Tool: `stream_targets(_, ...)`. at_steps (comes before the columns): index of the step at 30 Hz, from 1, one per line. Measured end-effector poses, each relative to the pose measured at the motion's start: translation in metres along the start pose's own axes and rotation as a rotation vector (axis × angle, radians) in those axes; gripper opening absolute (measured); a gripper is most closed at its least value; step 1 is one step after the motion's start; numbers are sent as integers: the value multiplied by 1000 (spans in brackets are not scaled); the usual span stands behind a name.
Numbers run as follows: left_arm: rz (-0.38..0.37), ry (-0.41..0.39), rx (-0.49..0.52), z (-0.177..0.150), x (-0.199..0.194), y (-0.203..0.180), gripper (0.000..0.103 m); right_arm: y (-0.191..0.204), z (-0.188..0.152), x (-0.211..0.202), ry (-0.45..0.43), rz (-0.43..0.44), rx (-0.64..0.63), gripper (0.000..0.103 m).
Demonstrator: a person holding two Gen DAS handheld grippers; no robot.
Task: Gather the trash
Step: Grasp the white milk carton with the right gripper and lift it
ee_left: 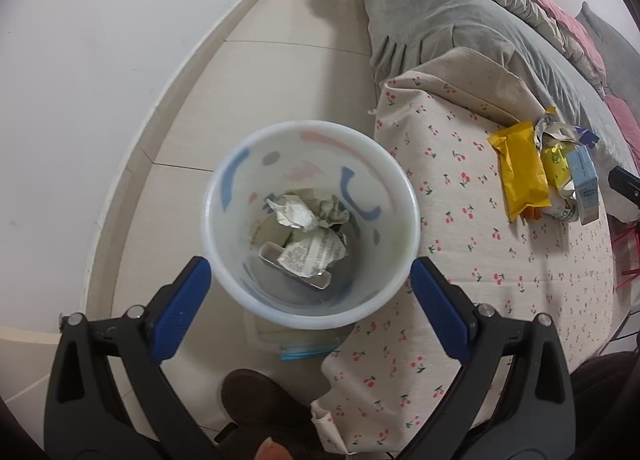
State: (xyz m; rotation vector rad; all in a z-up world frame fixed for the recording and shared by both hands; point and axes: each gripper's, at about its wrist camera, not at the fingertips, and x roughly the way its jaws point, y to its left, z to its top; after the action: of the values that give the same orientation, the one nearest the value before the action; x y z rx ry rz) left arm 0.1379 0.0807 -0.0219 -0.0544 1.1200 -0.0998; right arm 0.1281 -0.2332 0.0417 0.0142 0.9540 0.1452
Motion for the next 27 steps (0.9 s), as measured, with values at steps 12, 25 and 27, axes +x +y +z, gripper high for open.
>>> stream_targets(12,-45,28,6,9,8,-28,99,-28,-16,43,127,-165,-216,80)
stream_targets(25,-49,23,101,12,23,-83,99,-40,-14,59,131,-218,-213,53)
stream_targets(27,-56,24,115,11,29,-94,99,-47,-12,53,118,-213,-182,46)
